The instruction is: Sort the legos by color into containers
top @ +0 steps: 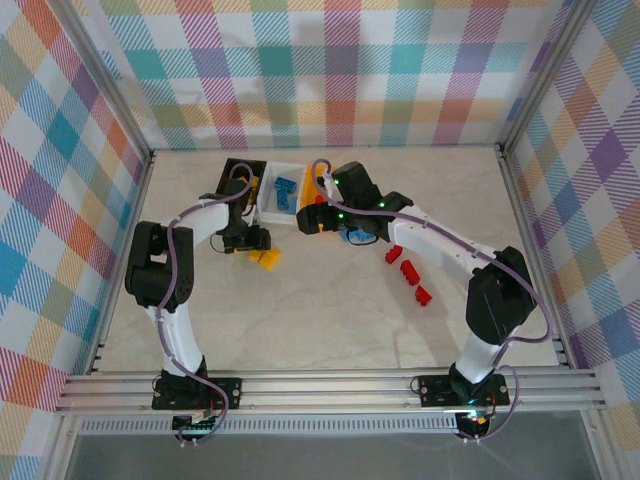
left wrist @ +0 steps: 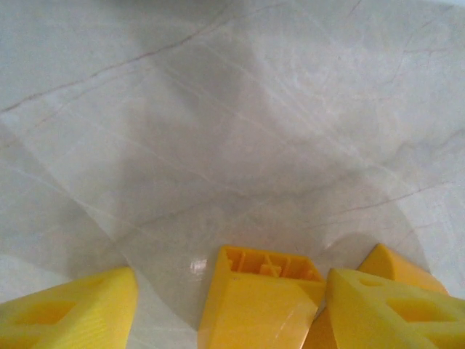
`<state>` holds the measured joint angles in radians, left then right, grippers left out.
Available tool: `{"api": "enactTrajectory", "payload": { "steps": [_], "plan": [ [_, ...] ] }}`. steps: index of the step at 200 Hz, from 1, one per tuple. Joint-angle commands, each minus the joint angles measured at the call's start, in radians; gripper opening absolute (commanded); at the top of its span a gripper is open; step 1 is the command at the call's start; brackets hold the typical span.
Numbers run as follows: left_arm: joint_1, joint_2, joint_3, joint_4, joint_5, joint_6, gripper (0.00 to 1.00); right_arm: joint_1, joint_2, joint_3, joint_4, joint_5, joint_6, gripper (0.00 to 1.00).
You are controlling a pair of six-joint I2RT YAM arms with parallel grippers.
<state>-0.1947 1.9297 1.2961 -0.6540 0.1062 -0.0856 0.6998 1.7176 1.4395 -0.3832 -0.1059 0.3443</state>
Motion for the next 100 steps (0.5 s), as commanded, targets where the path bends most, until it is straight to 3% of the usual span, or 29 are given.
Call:
{"api": "enactTrajectory", "payload": {
  "steps": [1, 100],
  "plan": [
    [-0.015, -0.014, -0.038, -0.140, 0.000, 0.010, 0.67, 0.010, -0.025, -0.022, 0.026, 0.006, 0.018, 0.84],
    [-0.029, 0.030, 0.061, -0.187, -0.014, 0.024, 0.40, 0.016, -0.050, -0.039, 0.014, 0.024, -0.007, 0.84]
  ]
}}
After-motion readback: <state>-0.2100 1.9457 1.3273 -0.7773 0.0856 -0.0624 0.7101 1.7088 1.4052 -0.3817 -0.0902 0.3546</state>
